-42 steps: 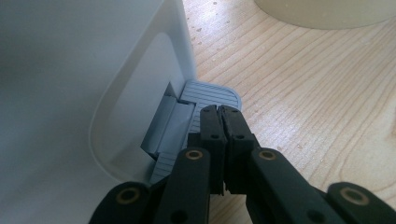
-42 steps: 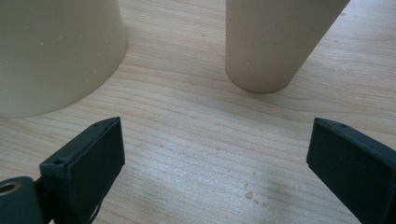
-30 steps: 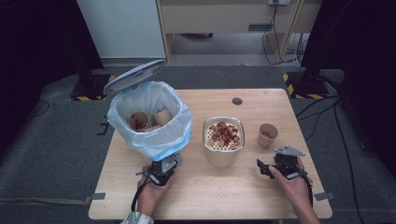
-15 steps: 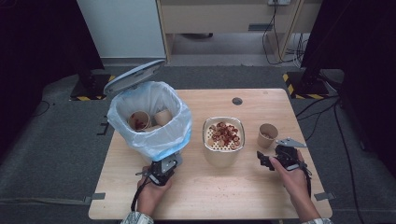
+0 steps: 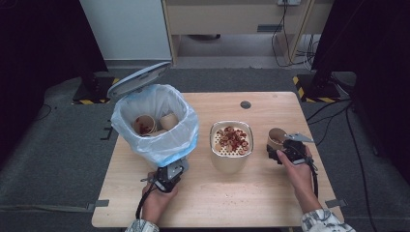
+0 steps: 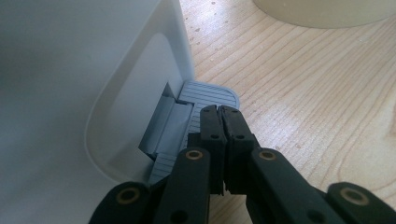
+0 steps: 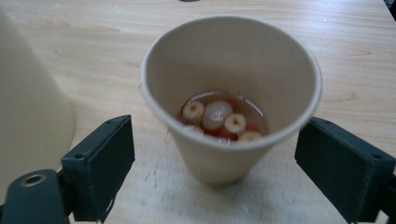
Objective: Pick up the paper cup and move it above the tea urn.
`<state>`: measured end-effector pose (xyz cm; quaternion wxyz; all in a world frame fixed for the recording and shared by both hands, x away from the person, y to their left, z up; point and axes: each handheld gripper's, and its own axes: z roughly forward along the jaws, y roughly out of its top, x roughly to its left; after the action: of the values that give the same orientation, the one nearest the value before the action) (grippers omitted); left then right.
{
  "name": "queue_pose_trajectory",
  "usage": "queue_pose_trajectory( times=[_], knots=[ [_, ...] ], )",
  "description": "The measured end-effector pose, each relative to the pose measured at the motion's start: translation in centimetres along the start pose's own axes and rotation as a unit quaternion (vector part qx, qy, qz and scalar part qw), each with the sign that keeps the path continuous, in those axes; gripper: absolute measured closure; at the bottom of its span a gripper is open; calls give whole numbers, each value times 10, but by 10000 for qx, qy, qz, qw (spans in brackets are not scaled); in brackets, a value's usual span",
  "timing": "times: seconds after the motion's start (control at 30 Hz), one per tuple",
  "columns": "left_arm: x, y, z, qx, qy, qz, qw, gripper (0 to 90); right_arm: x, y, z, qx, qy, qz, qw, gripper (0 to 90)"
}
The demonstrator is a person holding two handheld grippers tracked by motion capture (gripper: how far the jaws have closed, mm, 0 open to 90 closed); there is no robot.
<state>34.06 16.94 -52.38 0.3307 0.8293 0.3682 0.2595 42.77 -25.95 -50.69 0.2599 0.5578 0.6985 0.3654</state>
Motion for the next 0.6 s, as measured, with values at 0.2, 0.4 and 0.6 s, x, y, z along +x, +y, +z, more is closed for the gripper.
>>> queue_pose_trajectory(
  times=[0.2,0.4,0.6],
  knots=[
    [0,0,0,-1,9,-1,10000,877,-2,0,16,-165,8,128,9998,150],
    [-1,0,0,-3,20,2,10000,877,-4,-2,25,-291,-14,95,9995,202],
    [-1,0,0,-4,8,-4,10000,877,-3,-3,30,-458,-57,-12,9989,255]
  ],
)
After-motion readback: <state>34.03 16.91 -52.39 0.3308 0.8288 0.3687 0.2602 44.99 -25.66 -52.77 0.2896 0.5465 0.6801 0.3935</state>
